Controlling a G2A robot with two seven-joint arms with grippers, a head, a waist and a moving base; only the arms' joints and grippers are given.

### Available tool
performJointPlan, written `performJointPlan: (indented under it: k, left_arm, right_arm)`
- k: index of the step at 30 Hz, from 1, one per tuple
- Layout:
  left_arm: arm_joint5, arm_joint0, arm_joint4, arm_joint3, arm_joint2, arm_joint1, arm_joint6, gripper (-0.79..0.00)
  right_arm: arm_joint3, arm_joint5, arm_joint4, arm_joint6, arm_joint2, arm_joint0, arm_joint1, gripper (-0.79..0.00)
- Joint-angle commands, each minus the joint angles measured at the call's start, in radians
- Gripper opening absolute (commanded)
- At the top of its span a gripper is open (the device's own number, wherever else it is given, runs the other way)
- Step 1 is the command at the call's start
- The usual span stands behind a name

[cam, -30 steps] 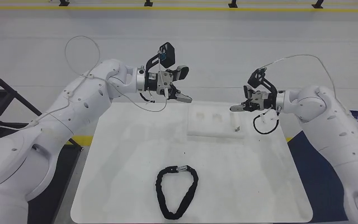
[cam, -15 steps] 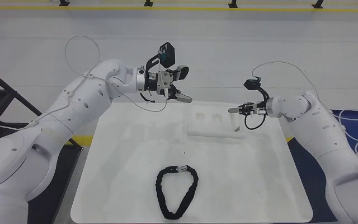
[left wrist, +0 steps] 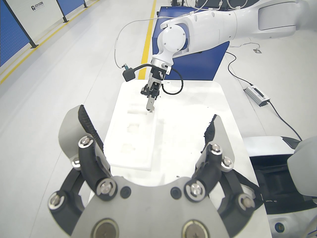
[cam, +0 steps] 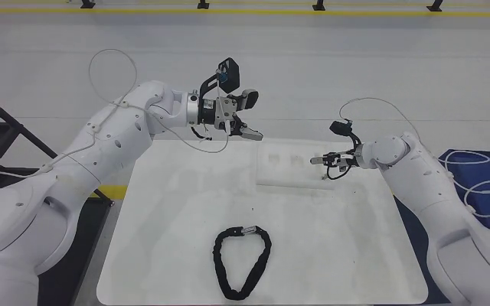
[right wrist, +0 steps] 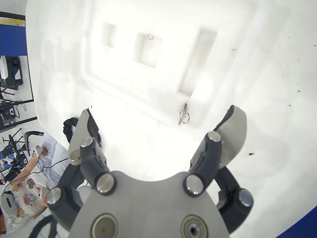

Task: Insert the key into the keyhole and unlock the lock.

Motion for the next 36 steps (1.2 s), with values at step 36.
performJointPlan:
  k: [36]
  left_arm:
    - [0.0,0.0,0.0,0.0,0.0,0.0,0.0,0.0]
  right_arm:
    - [-0.147,0.319,-0.161,0.023,-0.006,-0.062,-0.012,-0.286]
